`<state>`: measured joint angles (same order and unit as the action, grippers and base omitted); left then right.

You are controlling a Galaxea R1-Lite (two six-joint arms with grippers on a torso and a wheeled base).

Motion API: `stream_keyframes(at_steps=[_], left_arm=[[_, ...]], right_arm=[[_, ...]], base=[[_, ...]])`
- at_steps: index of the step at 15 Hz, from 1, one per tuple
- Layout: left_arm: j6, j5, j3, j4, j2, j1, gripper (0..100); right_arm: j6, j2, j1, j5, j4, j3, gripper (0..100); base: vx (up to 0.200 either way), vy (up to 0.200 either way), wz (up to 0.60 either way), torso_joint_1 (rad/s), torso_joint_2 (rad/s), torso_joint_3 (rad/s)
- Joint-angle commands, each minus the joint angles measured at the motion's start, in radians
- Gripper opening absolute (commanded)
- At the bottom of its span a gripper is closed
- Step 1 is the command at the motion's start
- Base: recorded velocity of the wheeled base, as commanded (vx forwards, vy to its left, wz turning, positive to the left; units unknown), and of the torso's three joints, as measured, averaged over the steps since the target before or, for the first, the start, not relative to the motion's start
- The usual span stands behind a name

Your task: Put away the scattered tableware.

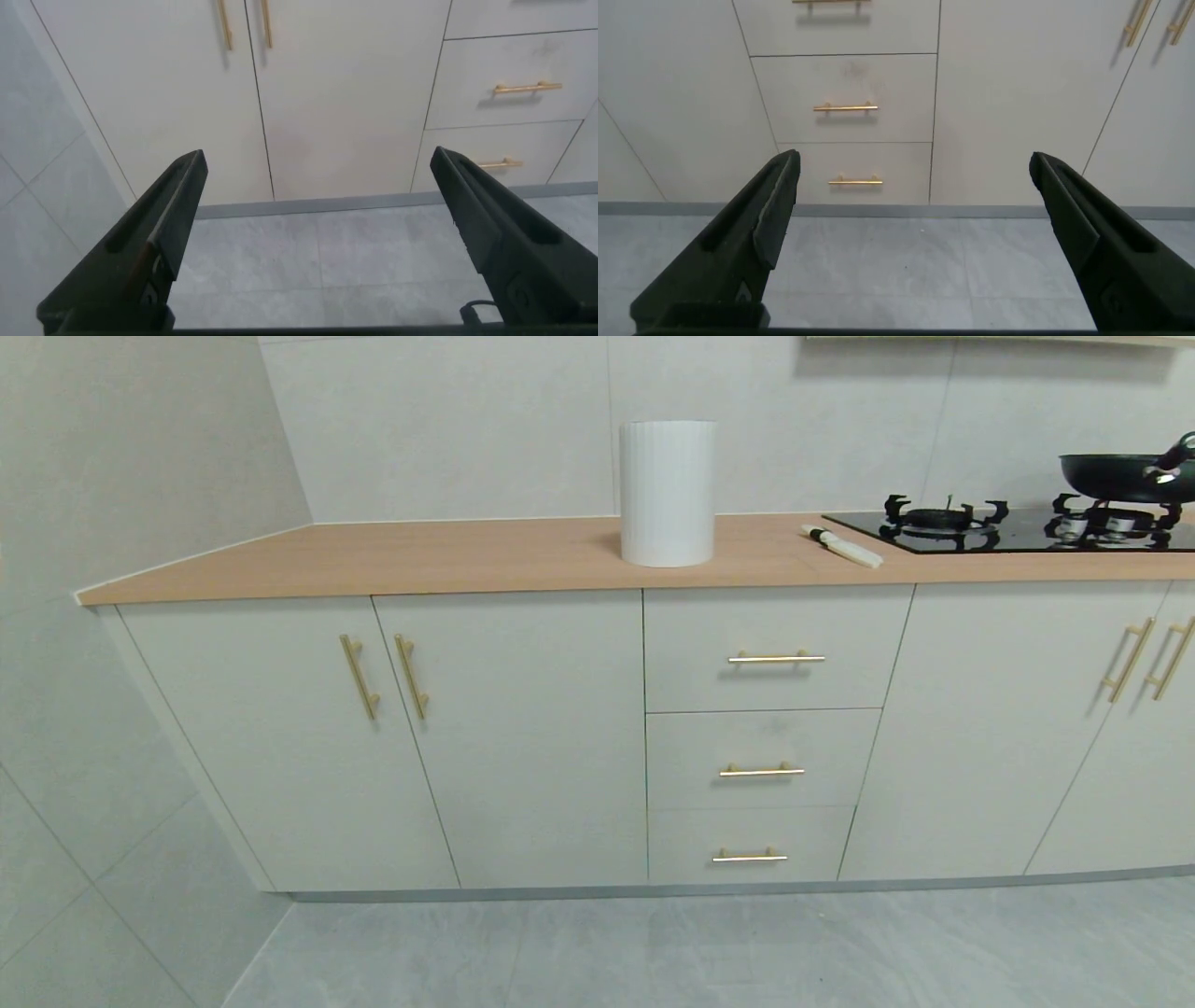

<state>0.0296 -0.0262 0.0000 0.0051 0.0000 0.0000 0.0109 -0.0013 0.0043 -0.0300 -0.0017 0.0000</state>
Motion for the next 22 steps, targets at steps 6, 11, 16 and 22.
stream_keyframes(at_steps=[6, 11, 16, 22], left_arm=[[-0.013, 0.0, 0.0, -0.001, 0.0, 0.0, 100], [-0.011, 0.002, 0.0, -0.001, 0.0, 0.0, 100], [-0.011, 0.0, 0.0, -0.001, 0.0, 0.0, 100], [-0.013, 0.002, 0.0, -0.001, 0.0, 0.0, 100]], right_arm=[[0.0, 0.001, 0.0, -0.001, 0.0, 0.0, 100], [0.0, 0.001, 0.0, -0.001, 0.0, 0.0, 100], [0.001, 0.001, 0.0, -0.001, 0.0, 0.0, 100], [0.001, 0.001, 0.0, -0.001, 0.0, 0.0, 100]], base=[[0.167, 0.0, 0.0, 0.004, 0.0, 0.004], [0.2, 0.0, 0.0, 0.0, 0.0, 0.002], [0.2, 0.0, 0.0, 0.003, 0.0, 0.001], [0.2, 0.0, 0.0, 0.002, 0.0, 0.002]])
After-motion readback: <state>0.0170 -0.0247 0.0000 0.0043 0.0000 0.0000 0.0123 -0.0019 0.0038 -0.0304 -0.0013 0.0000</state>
